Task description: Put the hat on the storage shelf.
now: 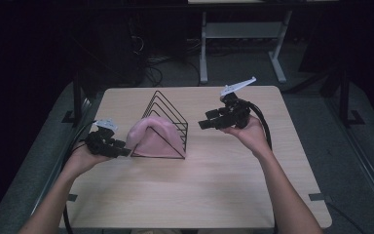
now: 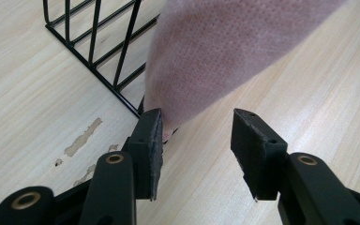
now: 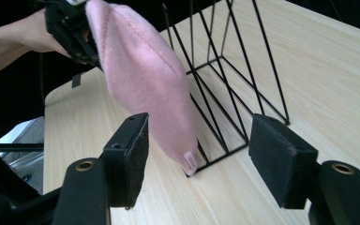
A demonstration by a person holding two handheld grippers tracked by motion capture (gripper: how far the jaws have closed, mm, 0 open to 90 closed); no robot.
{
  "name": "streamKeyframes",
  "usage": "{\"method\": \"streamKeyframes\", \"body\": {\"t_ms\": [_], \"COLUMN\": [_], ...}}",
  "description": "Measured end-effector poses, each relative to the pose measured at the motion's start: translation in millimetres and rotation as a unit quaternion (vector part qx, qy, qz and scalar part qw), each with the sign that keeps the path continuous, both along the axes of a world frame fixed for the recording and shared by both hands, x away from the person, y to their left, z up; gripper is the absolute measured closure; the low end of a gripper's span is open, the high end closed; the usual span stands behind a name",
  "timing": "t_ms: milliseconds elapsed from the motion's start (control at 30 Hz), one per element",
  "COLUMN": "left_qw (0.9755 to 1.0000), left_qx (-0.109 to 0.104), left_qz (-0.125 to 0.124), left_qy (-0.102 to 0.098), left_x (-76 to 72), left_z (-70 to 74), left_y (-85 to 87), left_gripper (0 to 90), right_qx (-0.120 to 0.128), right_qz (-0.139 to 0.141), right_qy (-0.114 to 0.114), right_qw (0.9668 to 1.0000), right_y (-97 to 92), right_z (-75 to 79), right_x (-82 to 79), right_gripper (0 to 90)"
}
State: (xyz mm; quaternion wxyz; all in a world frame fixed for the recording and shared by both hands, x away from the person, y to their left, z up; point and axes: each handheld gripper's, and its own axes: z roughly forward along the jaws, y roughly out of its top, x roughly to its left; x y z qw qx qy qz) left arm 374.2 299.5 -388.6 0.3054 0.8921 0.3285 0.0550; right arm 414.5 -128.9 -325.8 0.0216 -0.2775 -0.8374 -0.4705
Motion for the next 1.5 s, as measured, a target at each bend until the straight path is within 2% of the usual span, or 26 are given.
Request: {"method": "streamKeyframes", "body": {"t_ms": [533, 967, 1500], "left_qw": [1.0000, 1.0000, 1.0000], "left_qx": [0.002, 0.003, 0.002], "left_qz": [0.005, 0.004, 0.006], "left_qy": [-0.003, -0.002, 0.001], "left_x": [-5.3, -11.4, -16.2], "left_z": [-0.7, -2.6, -7.5], "left_y": [2.7, 2.6, 1.5], "left_gripper": [48.7, 46.8, 42.8], "right_qx": [0.001, -0.004, -0.010], "right_qz": [-0.036, -0.056, -0.087], "right_qy": [0.012, 0.020, 0.040], "right_qw": [0.9993, 0.9982, 0.9953], "right_y": [-33.7, -51.2, -79.0], "right_z": [-13.4, -22.1, -45.0], "right_x": [-8.8, -15.9, -27.7], "right_gripper": [35.3, 34.0, 31.2]}}
